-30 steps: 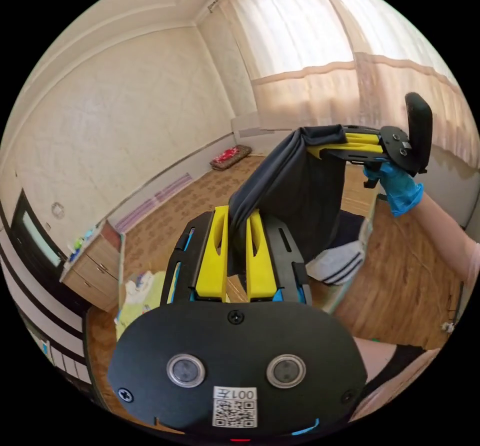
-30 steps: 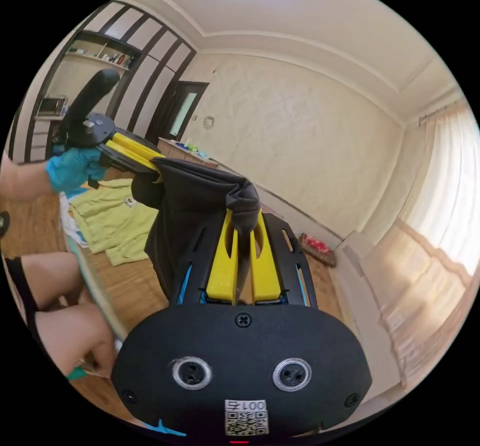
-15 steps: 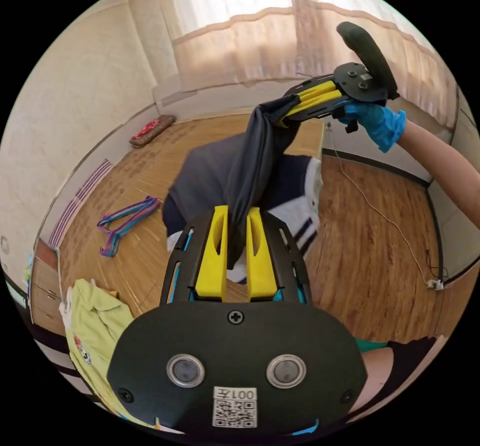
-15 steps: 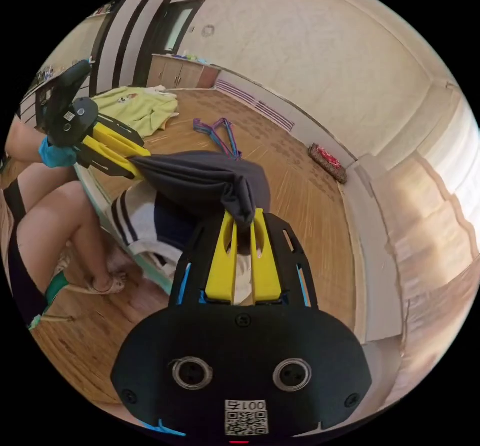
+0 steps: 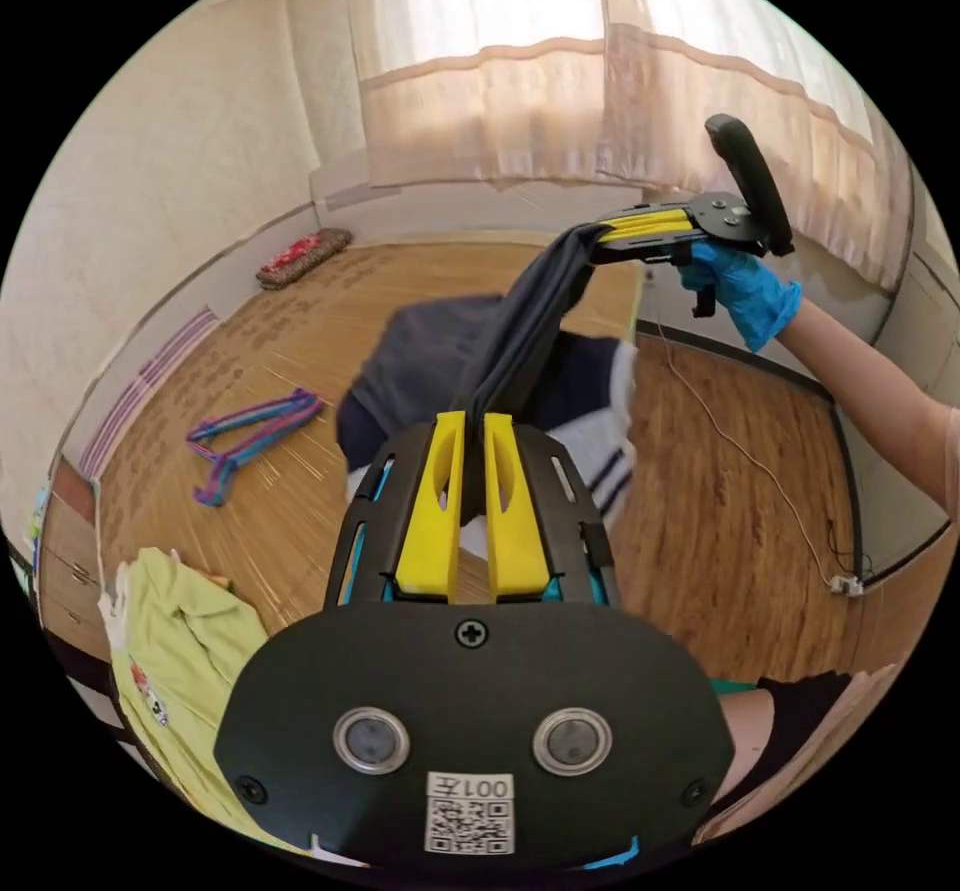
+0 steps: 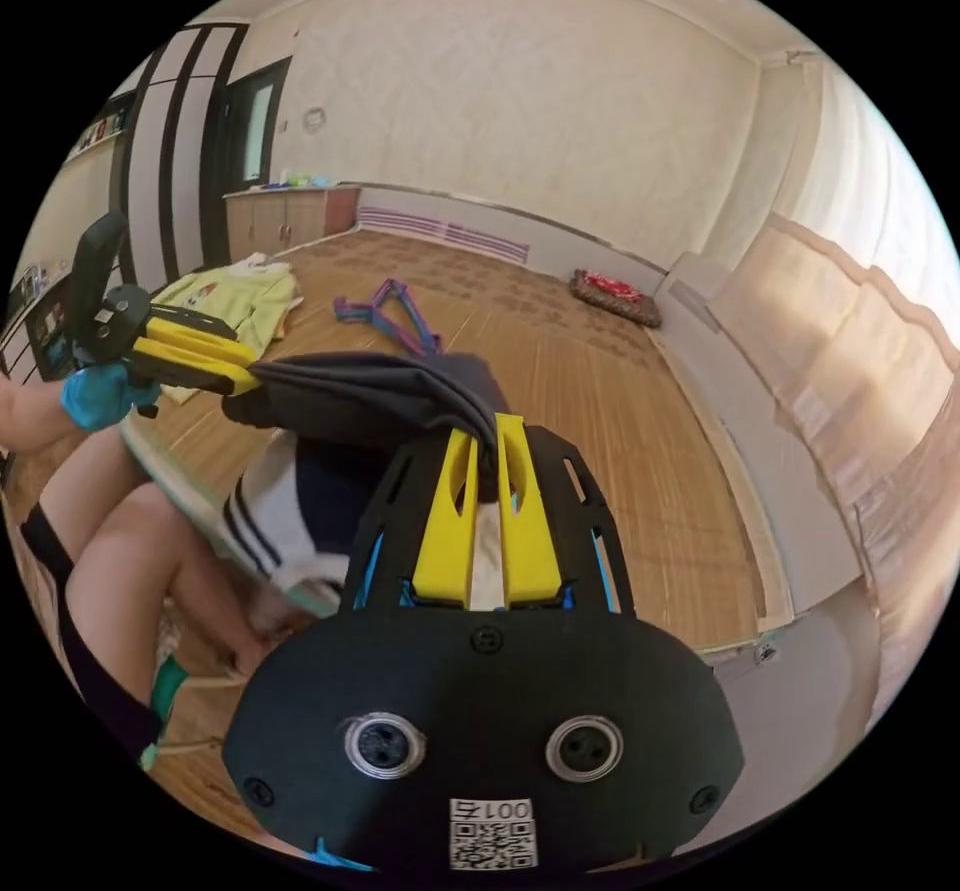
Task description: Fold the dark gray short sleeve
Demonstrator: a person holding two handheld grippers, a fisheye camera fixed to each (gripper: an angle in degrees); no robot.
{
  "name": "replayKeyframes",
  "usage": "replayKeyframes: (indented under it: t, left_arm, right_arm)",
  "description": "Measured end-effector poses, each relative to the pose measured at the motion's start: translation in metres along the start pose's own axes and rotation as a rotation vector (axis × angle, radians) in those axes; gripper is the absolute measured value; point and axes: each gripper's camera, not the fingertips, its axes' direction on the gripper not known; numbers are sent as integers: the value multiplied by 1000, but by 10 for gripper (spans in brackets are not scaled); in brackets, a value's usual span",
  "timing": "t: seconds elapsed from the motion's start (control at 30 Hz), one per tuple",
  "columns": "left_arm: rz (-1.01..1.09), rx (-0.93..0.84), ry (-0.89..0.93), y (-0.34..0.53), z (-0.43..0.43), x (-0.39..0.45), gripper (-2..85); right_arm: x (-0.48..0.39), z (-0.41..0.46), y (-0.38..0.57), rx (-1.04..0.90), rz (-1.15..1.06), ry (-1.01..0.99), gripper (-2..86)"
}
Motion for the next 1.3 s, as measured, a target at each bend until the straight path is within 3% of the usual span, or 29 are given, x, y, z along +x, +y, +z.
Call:
replayKeyframes:
  t: [0.23, 0.43, 0.57, 0.77, 0.97, 1.1, 1.2, 1.3]
  left_arm:
    - [-112, 96, -308, -101, -28, -100, -9]
    - [-118, 226, -324, -110, -74, -107, -9]
    - [-88, 190, -299, -70, -56, -81, -9]
    - [-55, -46, 3, 10, 22, -17, -11]
    - [-169, -104, 145, 45, 30, 5, -10]
    - [-305, -96, 169, 56, 6, 15, 13]
    - [-376, -105, 269, 65, -13, 29, 37]
    - [-544, -131, 302, 78, -30, 33, 5]
  right_arm:
    - [32, 37, -124, 165, 77, 101, 34]
    - [39, 16, -135, 327, 27, 82, 33]
    - [31, 28, -89, 194, -94, -27, 33]
    - [10, 60, 29, -128, -92, -121, 30]
    - [13, 49, 87, -176, 172, 1, 16]
    - [34, 24, 113, -2, 661, 67, 10]
    - [28, 19, 113, 29, 762, 105, 8]
    - [17, 24, 104, -43, 819, 198, 8]
